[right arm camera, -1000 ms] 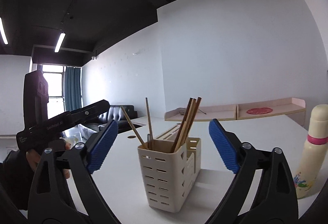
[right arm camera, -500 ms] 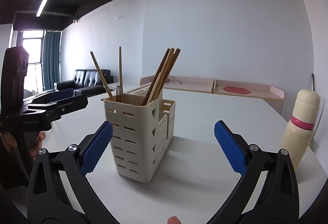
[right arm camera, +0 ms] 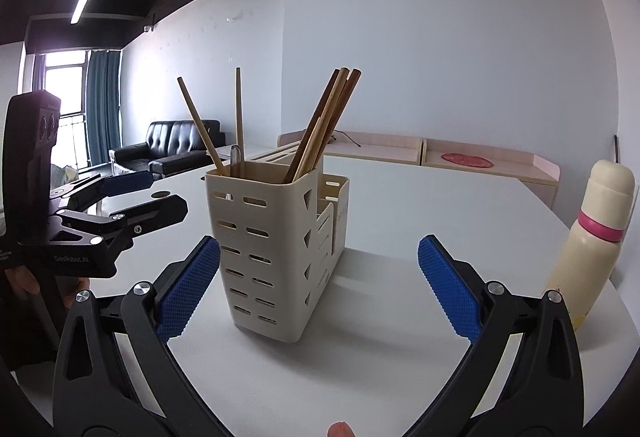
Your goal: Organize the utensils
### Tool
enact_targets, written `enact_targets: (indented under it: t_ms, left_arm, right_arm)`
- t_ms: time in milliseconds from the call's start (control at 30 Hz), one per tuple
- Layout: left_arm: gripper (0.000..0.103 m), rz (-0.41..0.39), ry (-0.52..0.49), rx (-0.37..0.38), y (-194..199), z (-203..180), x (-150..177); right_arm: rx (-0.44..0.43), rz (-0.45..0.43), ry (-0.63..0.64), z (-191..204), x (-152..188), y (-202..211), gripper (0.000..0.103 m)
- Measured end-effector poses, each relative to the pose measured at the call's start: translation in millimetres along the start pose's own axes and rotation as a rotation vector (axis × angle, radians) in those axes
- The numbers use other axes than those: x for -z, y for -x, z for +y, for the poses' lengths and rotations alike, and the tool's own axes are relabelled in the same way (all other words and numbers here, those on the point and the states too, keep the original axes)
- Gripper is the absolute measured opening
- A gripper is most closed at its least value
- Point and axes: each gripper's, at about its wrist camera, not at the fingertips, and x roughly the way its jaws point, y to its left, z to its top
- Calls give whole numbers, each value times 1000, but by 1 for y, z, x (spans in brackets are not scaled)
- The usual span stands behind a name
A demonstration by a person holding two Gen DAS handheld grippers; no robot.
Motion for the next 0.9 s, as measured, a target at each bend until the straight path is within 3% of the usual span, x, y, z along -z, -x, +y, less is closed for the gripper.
enact_targets:
  t_ms: [900]
  left_arm:
    - [98,21,6,-3,-7,-1,4]
  right_arm:
    - [-19,4,-62,-9,-2,1,95]
